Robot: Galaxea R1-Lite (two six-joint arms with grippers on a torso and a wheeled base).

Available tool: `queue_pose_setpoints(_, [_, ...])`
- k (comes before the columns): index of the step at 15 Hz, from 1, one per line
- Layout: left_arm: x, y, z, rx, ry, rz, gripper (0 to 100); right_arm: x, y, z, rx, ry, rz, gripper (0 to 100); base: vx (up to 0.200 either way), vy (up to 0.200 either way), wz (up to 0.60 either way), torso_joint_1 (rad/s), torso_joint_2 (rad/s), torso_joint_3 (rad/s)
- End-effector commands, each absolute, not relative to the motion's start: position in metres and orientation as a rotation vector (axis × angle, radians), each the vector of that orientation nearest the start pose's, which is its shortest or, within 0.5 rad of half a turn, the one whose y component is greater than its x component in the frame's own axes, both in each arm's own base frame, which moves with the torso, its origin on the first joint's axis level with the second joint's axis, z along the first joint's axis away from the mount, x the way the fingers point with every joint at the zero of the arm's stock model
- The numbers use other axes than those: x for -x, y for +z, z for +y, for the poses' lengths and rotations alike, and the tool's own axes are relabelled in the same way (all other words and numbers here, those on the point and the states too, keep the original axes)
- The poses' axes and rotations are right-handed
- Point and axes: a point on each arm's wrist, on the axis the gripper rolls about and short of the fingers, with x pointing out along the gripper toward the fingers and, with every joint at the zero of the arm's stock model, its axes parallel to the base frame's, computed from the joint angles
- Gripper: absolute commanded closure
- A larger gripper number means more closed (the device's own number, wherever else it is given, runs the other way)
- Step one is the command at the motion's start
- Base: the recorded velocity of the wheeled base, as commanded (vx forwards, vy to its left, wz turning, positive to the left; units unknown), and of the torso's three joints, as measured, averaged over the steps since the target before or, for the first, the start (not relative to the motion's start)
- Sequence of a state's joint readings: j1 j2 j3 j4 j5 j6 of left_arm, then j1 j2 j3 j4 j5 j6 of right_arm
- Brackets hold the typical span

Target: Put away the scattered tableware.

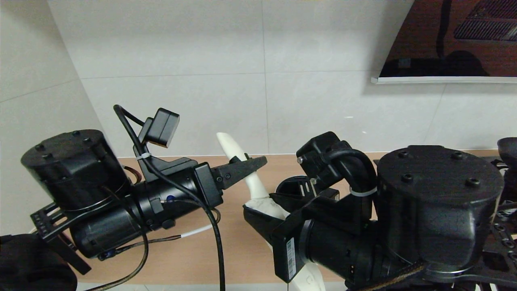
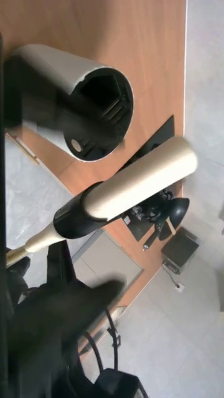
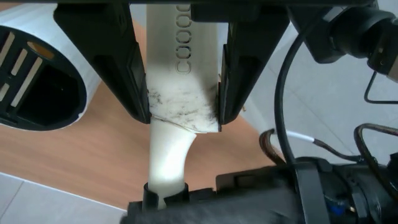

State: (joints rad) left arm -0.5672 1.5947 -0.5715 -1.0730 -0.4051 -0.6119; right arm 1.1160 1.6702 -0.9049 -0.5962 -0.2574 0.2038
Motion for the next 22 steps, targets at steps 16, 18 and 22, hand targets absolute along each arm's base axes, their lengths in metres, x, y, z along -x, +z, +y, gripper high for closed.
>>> queue_pose_setpoints(16, [-0.216,0.198,-0.150,0.564,-0.965,0.237,100,-0.140,0.218,0.273,-0.098,0.834,0.215,0,0.000,0.000,0.00,0.000,0.00,0.000])
queue_pose_setpoints(18, [-0.218,0.198,-0.151,0.566,-0.953,0.234,100,-0.141,0.217,0.273,-0.096,0.834,0.217,0,0.000,0.000,0.00,0.000,0.00,0.000])
queue_pose_setpoints(22, [-0.219,0.201,-0.151,0.570,-0.933,0.217,100,-0.150,0.223,0.262,-0.110,0.795,0.203,0,0.000,0.000,0.00,0.000,0.00,0.000])
